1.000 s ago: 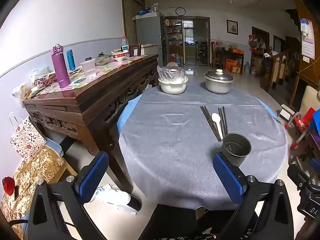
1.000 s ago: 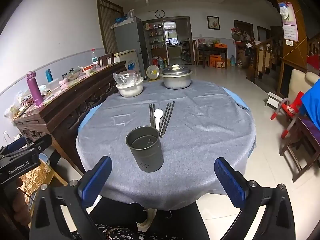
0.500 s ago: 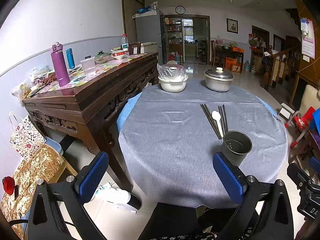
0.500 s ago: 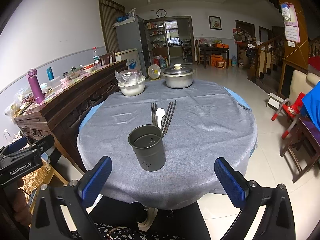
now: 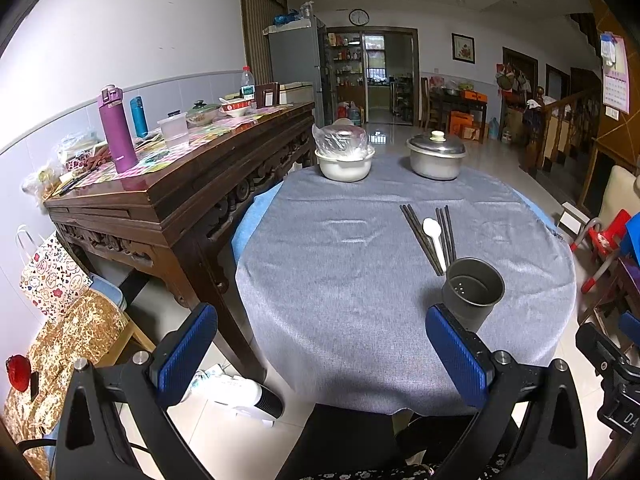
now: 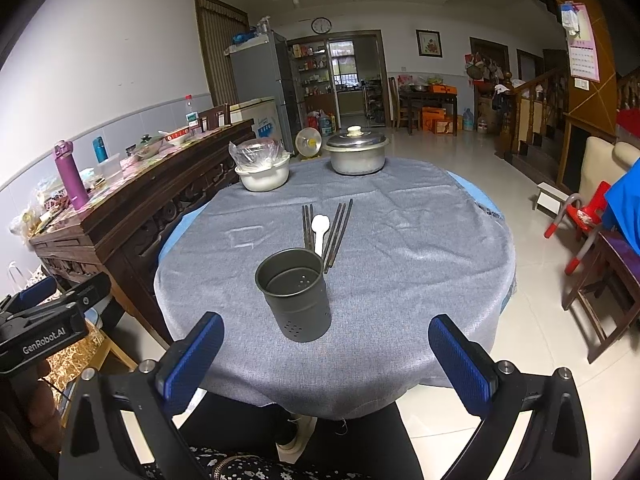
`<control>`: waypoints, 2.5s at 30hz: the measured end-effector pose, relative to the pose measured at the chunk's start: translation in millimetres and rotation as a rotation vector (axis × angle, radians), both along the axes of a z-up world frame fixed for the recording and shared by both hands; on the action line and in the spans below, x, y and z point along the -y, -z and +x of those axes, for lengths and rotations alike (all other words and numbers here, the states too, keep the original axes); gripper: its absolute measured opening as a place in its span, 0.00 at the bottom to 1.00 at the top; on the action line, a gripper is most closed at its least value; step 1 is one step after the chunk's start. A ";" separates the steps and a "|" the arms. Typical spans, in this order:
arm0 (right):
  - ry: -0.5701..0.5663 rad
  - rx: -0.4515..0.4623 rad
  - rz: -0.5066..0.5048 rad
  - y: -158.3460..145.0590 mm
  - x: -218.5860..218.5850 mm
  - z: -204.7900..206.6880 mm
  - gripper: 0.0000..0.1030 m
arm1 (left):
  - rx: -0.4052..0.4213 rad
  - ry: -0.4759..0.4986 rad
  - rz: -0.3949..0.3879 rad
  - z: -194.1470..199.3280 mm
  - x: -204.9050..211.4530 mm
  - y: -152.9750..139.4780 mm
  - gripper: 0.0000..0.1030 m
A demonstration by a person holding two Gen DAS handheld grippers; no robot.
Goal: Organize utensils
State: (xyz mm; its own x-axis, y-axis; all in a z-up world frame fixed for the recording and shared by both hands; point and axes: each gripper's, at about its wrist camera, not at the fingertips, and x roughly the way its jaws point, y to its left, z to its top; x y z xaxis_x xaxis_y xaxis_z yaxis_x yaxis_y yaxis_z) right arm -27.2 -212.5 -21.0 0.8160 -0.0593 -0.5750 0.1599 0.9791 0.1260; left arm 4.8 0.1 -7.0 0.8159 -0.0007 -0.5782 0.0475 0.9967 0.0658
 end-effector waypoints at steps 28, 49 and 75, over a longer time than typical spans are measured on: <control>0.036 -0.181 0.234 27.1 136.2 168.6 1.00 | -0.212 0.038 -0.162 194.4 9.5 39.5 1.00; -0.101 -0.442 0.452 138.2 156.8 444.3 0.41 | -0.488 0.155 -0.125 415.8 111.0 140.1 0.76; -0.120 -0.436 0.487 151.6 163.1 468.3 0.41 | -0.545 0.231 -0.061 468.1 160.9 168.4 0.72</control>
State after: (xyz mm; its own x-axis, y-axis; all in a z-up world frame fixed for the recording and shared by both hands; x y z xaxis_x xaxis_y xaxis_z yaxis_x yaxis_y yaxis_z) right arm 441.1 -375.6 -172.6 0.4871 0.3672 -0.7924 0.1902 0.8409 0.5066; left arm 472.8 -160.8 -175.3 0.3764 -0.1895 -0.9069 0.2749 0.9576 -0.0861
